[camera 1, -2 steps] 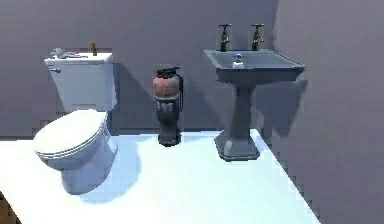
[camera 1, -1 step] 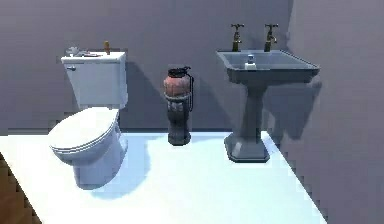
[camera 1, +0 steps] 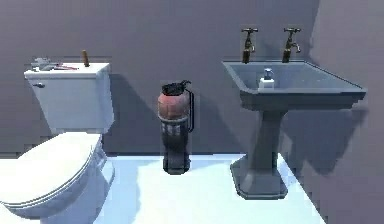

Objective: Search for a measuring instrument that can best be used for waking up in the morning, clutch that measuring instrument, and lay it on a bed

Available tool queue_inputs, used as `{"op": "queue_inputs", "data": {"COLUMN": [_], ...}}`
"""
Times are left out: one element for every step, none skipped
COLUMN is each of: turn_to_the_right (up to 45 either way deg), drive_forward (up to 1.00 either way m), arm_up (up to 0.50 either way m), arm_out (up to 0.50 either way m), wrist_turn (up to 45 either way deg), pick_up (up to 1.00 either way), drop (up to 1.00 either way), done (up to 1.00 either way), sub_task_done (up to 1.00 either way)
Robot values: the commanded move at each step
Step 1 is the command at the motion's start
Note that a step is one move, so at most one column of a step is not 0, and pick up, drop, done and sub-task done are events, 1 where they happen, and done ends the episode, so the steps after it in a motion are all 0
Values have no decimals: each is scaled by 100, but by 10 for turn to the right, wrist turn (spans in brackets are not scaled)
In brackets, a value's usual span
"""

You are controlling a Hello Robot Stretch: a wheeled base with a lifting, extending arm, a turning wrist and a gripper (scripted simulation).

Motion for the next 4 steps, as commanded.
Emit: {"op": "queue_inputs", "data": {"turn_to_the_right": [-360, 0, -300, 0], "drive_forward": [0, 30, 0, 95], "arm_up": [0, 0, 0, 0], "arm_out": [0, 0, 0, 0], "wrist_turn": [0, 0, 0, 0], "pick_up": [0, 0, 0, 0], "drop": [0, 0, 0, 0], "done": [0, 0, 0, 0], "sub_task_done": [0, 0, 0, 0]}}
